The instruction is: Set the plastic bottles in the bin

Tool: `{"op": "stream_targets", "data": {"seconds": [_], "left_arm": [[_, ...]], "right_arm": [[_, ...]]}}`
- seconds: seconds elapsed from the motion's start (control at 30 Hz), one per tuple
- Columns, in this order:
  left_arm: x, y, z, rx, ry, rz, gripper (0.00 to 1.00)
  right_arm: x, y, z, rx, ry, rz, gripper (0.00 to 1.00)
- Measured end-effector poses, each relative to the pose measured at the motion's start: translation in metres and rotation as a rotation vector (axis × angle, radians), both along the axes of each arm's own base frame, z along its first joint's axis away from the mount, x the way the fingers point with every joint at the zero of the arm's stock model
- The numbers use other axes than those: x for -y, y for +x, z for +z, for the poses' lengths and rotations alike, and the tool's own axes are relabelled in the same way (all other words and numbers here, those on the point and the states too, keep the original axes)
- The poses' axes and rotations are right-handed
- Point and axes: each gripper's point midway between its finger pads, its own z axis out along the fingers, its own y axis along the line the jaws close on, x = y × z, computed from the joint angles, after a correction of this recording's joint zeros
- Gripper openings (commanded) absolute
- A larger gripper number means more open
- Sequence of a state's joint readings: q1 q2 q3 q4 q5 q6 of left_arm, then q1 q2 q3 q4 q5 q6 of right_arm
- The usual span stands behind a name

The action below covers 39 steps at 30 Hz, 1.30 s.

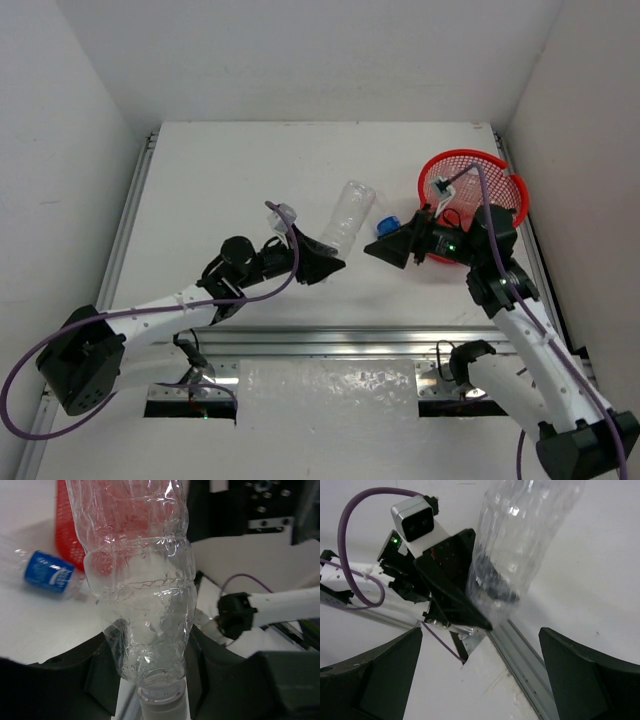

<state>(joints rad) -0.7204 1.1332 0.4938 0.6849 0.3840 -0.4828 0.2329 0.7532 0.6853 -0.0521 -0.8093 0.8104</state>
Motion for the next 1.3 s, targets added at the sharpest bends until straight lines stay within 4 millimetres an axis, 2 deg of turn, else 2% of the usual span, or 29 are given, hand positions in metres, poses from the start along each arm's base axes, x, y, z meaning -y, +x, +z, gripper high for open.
{"op": "stream_targets", "data": {"seconds": [0.1,0.27,0.47,0.53,0.57,0.6,0.63,0.7,0.73,0.77,0.83,0.87,0.9,0.97,1.07,1.13,1.17,1.23,1.3], "left_arm": [[0.007,-0.024,0.012,0.025,-0.064,-0.119,0.0],[0.014,-0.051,0.038,0.063,-0.159,-0.251,0.0],[0.022,-0.061,0.036,0.04,-0.172,-0.296,0.0],[0.025,-0.065,0.031,0.032,-0.159,-0.32,0.0],[0.026,-0.067,0.028,0.028,-0.153,-0.331,0.0],[0.027,-0.069,0.026,0.024,-0.144,-0.343,0.0],[0.028,-0.07,0.024,0.02,-0.137,-0.35,0.0],[0.028,-0.07,0.026,0.046,-0.137,-0.351,0.0],[0.027,-0.071,0.029,0.054,-0.141,-0.354,0.0],[0.027,-0.07,0.029,0.055,-0.138,-0.348,0.17],[0.027,-0.069,0.024,0.049,-0.113,-0.335,0.27],[0.027,-0.068,0.021,0.041,-0.101,-0.325,0.52],[0.027,-0.067,0.019,0.038,-0.09,-0.315,0.71],[0.026,-0.057,0.014,0.005,-0.058,-0.248,0.96],[0.021,-0.028,0.003,-0.088,0.009,-0.08,0.97],[0.015,-0.007,0.0,-0.16,0.062,0.051,0.97],[0.01,0.002,-0.001,-0.187,0.088,0.116,0.97],[-0.013,0.022,-0.007,-0.252,0.156,0.296,0.98],[-0.044,0.028,-0.017,-0.299,0.214,0.443,0.99]], "right_arm": [[-0.02,0.004,0.008,0.031,0.0,0.043,0.99],[-0.032,0.015,0.013,0.062,-0.007,0.009,0.99],[-0.041,0.025,0.024,0.096,-0.004,-0.016,0.99],[-0.041,0.03,0.027,0.099,-0.007,-0.03,0.93],[-0.041,0.031,0.029,0.106,-0.008,-0.034,0.86],[-0.041,0.033,0.034,0.118,-0.01,-0.041,0.67],[-0.04,0.034,0.04,0.139,-0.012,-0.045,0.53],[-0.038,0.035,0.05,0.168,-0.012,-0.056,0.13],[-0.038,0.035,0.051,0.182,-0.017,-0.056,0.0],[-0.037,0.035,0.051,0.184,-0.018,-0.057,0.0],[-0.037,0.034,0.049,0.177,-0.024,-0.058,0.0],[-0.036,0.034,0.047,0.17,-0.029,-0.057,0.0],[-0.036,0.033,0.046,0.165,-0.034,-0.058,0.0],[-0.033,0.037,0.041,0.163,-0.055,-0.081,0.0],[-0.018,0.052,0.034,0.156,-0.136,-0.193,0.0],[0.0,0.068,0.039,0.164,-0.213,-0.311,0.0],[0.012,0.077,0.047,0.18,-0.252,-0.381,0.0],[0.033,0.09,0.07,0.219,-0.309,-0.499,0.0],[0.059,0.1,0.099,0.278,-0.356,-0.636,0.0]]}}
